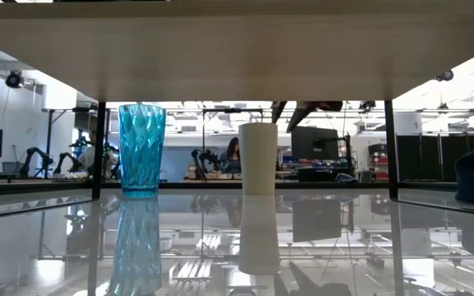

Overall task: Stack small to large cups/mugs on shelf
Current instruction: Put the white cup on the shelf

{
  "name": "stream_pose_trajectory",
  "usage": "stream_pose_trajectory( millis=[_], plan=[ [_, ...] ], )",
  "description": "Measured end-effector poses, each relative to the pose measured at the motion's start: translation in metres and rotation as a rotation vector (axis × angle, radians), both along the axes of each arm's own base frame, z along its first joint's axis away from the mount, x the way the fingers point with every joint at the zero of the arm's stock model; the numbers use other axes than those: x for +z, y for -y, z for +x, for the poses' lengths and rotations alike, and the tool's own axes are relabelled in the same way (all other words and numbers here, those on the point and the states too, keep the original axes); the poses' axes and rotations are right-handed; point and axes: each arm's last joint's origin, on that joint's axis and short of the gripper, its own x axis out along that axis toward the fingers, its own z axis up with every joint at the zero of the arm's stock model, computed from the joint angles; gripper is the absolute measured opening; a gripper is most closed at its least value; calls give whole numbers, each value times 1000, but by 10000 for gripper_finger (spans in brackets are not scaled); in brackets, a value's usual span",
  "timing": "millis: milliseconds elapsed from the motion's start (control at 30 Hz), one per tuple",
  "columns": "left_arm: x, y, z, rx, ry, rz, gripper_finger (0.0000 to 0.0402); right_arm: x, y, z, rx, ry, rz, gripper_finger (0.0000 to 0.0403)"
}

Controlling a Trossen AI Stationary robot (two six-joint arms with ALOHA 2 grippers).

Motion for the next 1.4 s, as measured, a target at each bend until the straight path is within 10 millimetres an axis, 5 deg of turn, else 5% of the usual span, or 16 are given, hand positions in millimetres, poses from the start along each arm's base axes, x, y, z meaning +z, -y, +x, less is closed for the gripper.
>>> stream_pose_trajectory(
  millis=[567,967,1233,1400],
  plan=[
    [0,-1,1,22,5,-16,0,-39,8,12,23,-24,10,153],
    [1,-2,2,25,20,-7,0,-8,8,13,118,-28,-25,20],
    [1,-2,2,25,20,-6,0,6,7,11,131,-65,-13,9],
    [1,-2,2,25,20,-6,0,36,-1,10,201,-80,-32,9]
  ],
)
